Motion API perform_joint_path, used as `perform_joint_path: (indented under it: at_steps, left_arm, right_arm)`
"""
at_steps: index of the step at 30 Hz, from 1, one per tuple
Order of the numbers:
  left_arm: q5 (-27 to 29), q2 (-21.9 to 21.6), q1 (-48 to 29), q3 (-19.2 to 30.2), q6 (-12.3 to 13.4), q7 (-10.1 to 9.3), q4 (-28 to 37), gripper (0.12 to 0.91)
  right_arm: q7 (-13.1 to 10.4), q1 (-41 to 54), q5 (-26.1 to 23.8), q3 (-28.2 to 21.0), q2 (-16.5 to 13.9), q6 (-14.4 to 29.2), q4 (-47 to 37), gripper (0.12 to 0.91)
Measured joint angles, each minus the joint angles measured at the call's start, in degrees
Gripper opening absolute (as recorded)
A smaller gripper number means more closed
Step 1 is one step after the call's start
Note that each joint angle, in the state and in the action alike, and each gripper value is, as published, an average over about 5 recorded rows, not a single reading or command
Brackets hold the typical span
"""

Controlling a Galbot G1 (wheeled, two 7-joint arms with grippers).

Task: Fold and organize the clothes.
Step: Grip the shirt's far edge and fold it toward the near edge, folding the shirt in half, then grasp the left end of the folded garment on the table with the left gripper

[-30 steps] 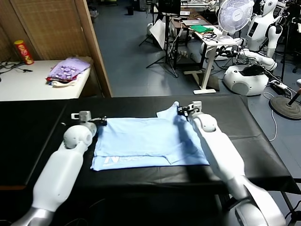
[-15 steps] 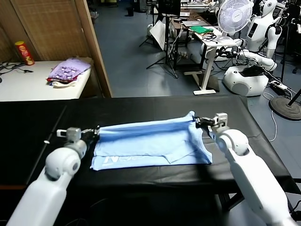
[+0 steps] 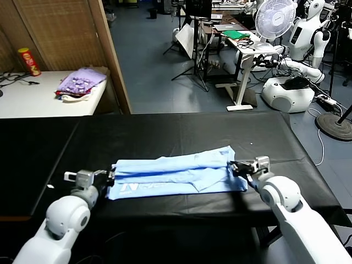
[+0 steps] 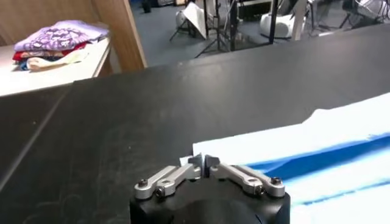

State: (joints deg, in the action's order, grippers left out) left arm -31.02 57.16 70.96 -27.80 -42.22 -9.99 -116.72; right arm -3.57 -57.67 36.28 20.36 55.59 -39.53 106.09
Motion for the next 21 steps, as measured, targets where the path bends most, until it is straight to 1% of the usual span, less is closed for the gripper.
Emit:
perform_joint_path:
  at_steps: [2,3,5,7,8,10,12,14,15,17,18,19,21]
  left_arm:
    - [-1.02,0.04,-0.58,-0.3,0.0,-0.2,-0.2,0.544]
    - [-1.55,0.19,-1.04,-0.32,0.0,-0.32,0.0,0.594]
    - [-2.94,0.73,-2.22,-0.09,0.01,-0.63,0.98,0.688]
    - [-4.87,1.56,-3.57,0.41,0.01,-1.0,2.69,0.759]
    - [-5.79,2.08,-4.24,0.68,0.01,-1.19,3.76,0.779]
    - [-7.16,3.3,-5.5,1.21,0.09,-1.45,6.09,0.793]
    - [-7.86,4.64,-6.64,1.6,0.41,-1.46,8.51,0.796]
    - [-8.19,5.9,-7.6,1.88,0.99,-1.26,10.74,0.798]
    - [-8.29,6.45,-8.01,1.97,1.31,-1.13,11.72,0.794]
    - [-8.42,7.27,-8.63,2.04,1.86,-0.88,13.32,0.76]
    - [-8.49,7.57,-8.86,2.01,2.12,-0.8,13.96,0.726]
    - [-8.56,7.79,-9.03,1.94,2.34,-0.74,14.51,0.675]
    - [-8.53,8.12,-9.21,1.73,2.74,-0.65,15.35,0.577]
  right_arm:
    - [-1.0,0.65,-0.83,0.3,0.69,1.37,-0.44,0.75]
    - [-1.43,1.12,-1.39,0.24,1.17,2.09,-1.0,0.773]
    - [-2.06,2.33,-2.54,-0.22,2.37,3.38,-2.79,0.792]
    - [-2.4,3.67,-3.43,-0.9,3.77,4.33,-5.11,0.796]
    - [-2.49,4.36,-3.75,-1.24,4.51,4.68,-6.35,0.797]
    - [-2.54,5.65,-4.19,-1.78,5.91,5.2,-8.78,0.797]
    - [-2.49,6.88,-4.59,-2.25,7.3,5.65,-11.12,0.789]
    - [-2.23,7.94,-5.23,-2.62,8.56,6.09,-13.3,0.753]
    - [-2.05,8.4,-5.62,-2.76,9.16,6.28,-14.3,0.72]
    - [-1.7,9.14,-6.45,-2.94,10.33,6.64,-16.15,0.626]
    - [-1.58,9.38,-6.81,-3.0,10.92,6.81,-16.96,0.577]
    - [-1.54,9.53,-7.12,-3.04,11.47,7.07,-17.7,0.51]
    - [-1.71,9.6,-7.7,-3.12,12.58,8.02,-18.88,0.41]
